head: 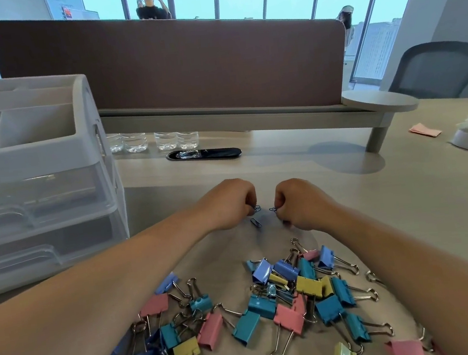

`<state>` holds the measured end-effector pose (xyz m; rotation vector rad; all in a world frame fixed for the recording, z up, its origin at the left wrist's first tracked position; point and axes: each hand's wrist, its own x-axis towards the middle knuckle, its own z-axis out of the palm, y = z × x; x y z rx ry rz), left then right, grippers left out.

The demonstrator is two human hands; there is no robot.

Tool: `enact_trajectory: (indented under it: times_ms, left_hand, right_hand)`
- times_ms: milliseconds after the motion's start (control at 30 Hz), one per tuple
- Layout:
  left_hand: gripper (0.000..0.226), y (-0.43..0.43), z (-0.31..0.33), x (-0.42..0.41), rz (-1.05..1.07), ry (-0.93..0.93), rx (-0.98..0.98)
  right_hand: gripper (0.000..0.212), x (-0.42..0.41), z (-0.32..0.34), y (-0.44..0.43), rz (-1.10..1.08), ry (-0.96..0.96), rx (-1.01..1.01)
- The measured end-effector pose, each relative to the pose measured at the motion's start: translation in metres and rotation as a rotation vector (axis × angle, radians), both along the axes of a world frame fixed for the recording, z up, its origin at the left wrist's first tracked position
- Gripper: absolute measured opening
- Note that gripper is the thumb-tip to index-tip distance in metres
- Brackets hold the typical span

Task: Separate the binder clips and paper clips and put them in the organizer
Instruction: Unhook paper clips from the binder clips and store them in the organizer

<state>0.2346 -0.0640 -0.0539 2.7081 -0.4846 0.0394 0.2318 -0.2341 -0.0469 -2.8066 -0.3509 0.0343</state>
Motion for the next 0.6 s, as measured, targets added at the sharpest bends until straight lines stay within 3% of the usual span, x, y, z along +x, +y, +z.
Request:
enact_trajectory:
  times_ms: [333, 600]
  left_hand:
    - [0.024, 0.0002, 0.0025, -0.0095, -0.125, 0.104, 0.091]
    - [0.019, -0.0042, 0.0065, -0.0067, -0.128, 0.141, 0.125]
  right_hand:
    - [0.016, -0.0009, -0.0039, 0.0058, -0.021, 0.042, 0.022]
    - [0.017, -0.0029, -0.0029, 0.0064, -0.027, 0.042, 0.013]
